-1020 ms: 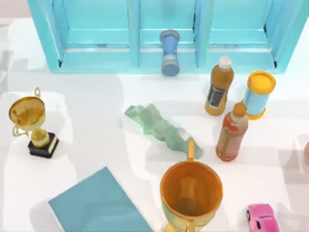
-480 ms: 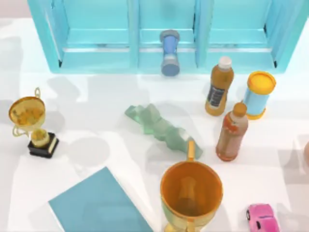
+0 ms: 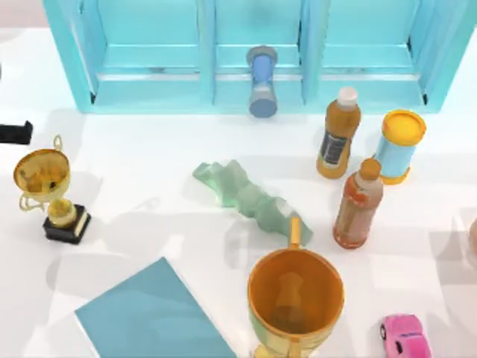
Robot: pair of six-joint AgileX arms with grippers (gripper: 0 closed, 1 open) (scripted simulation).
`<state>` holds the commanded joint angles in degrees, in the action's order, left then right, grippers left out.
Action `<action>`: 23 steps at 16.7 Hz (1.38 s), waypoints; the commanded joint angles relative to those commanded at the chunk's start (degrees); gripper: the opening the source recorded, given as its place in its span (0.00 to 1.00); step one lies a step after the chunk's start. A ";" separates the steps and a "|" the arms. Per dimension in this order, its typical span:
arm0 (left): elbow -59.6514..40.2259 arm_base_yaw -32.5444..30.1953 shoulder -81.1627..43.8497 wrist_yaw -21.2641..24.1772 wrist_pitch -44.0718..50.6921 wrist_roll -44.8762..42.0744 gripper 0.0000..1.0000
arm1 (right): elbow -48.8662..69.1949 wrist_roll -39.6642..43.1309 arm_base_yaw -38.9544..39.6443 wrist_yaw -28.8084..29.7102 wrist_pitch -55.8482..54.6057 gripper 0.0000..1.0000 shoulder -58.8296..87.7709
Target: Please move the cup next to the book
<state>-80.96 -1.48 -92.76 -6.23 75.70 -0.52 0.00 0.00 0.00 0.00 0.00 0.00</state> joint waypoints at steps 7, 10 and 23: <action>11.28 -6.45 6.33 8.88 -4.60 6.21 0.00 | 0.00 0.00 0.00 0.00 0.00 1.00 0.00; 11.18 -6.21 6.10 8.83 -4.46 6.14 0.00 | 0.00 0.00 0.00 0.00 0.00 1.00 0.00; 23.93 -3.47 4.19 7.62 -17.83 4.50 0.00 | 0.00 0.00 0.00 0.00 0.00 1.00 0.00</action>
<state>-57.03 -4.96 -88.57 1.39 57.87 3.98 0.00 0.00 0.00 0.00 0.00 0.00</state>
